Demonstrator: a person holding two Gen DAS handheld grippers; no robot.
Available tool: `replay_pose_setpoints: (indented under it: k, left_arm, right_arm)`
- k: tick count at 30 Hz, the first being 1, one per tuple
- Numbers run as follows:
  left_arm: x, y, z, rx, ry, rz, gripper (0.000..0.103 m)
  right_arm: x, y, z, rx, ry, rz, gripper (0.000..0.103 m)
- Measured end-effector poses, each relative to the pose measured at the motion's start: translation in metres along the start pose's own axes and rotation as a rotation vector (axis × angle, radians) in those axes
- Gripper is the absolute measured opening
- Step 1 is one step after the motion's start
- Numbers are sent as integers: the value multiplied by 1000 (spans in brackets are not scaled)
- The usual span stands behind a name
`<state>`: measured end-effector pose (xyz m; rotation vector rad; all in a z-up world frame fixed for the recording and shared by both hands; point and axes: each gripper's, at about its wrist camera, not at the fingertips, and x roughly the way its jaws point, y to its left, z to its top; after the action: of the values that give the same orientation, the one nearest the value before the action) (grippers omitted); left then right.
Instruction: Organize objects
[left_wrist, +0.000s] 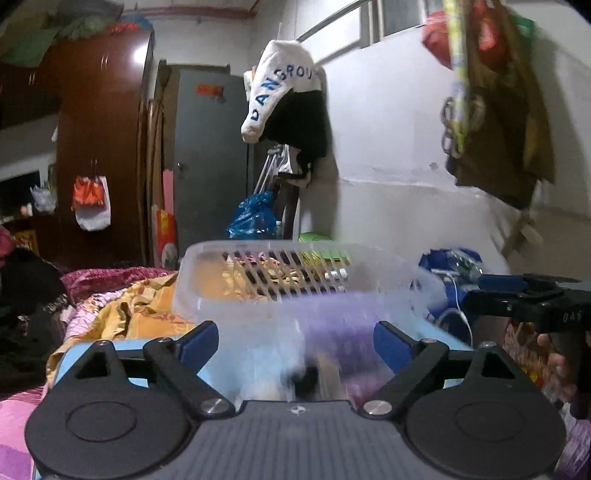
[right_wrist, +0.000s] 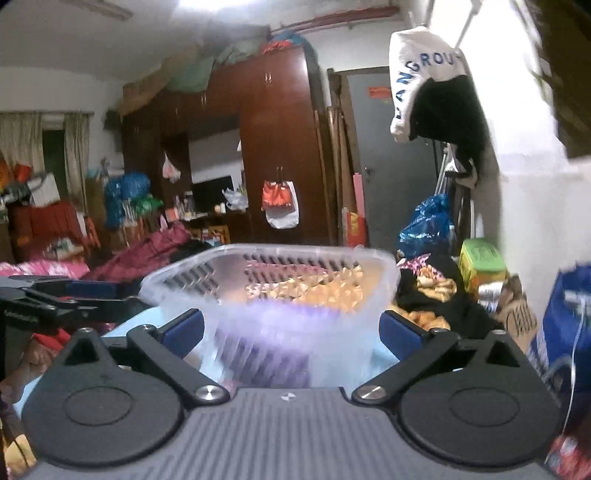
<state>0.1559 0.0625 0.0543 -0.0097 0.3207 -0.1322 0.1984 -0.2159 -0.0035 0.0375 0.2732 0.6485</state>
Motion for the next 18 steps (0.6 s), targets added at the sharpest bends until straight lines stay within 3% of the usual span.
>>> replay_pose_setpoints:
  k: [7, 11, 18]
  left_arm:
    - [-34, -5, -59, -55, -32, -4, 93]
    - [-46, -2, -85, -22, -31, 68, 93]
    - [-48, 26, -109, -65, 14, 151, 93]
  right_arm:
    - [-47, 3, -69, 112, -34, 8, 103]
    - [-44, 14, -80, 71, -3, 1, 103]
    - [-40, 32, -84, 47, 8, 38, 103]
